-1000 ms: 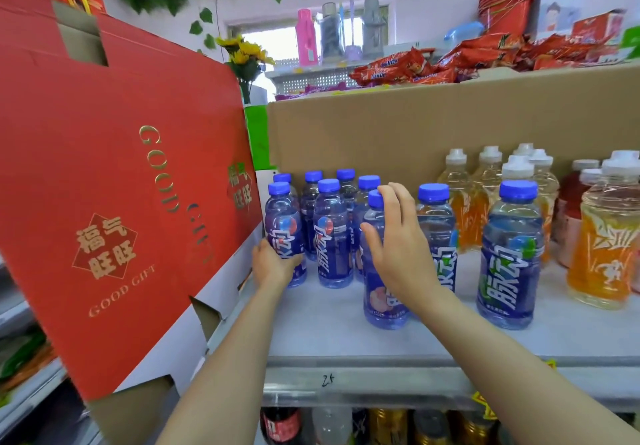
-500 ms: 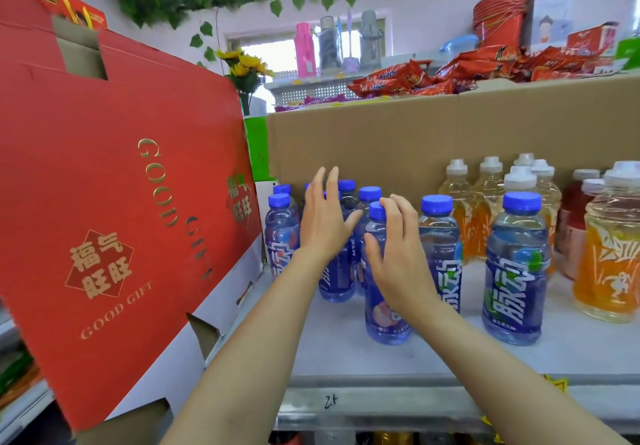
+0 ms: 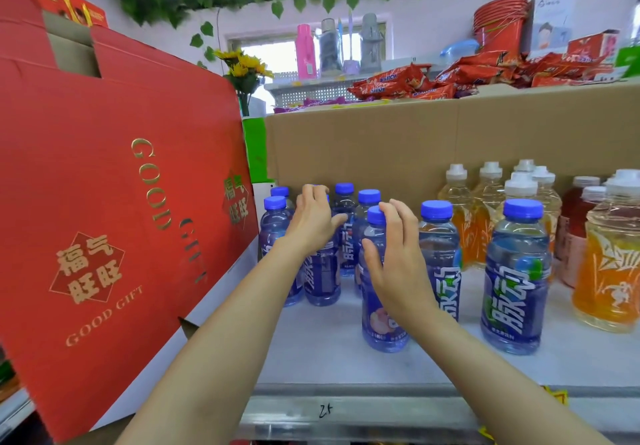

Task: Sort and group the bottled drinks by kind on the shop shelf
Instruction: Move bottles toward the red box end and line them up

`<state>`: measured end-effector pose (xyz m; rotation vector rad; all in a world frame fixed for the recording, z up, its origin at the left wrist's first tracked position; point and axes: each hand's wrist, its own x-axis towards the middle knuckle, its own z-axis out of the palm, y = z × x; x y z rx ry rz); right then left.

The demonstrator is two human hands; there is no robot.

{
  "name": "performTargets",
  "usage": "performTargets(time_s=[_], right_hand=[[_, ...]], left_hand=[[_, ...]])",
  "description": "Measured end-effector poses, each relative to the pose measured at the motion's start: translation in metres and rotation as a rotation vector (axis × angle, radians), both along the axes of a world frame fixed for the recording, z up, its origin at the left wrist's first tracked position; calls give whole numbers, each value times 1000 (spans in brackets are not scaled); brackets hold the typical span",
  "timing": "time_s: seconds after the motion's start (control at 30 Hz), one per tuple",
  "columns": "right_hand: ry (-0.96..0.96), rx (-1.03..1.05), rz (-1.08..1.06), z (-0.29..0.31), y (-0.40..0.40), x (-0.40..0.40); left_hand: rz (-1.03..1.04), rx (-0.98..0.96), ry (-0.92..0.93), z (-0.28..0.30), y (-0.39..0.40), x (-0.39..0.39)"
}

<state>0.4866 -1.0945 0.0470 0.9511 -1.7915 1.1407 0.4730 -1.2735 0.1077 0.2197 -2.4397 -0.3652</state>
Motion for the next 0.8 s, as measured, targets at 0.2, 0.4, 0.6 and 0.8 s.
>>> performTargets(time_s=[0.2, 0.4, 0.6, 0.8], right_hand=[[-18, -4, 5, 2, 0, 1], [-71, 23, -9, 3, 1, 3], [-86, 4, 15, 4, -1, 2], [-98, 2, 52, 6, 0, 2]], left_hand=[[-88, -245, 36, 31, 37, -15], [-92, -229, -365, 43, 47, -30], [-8, -225, -404, 47, 36, -23], [46, -240, -382, 47, 44, -14]])
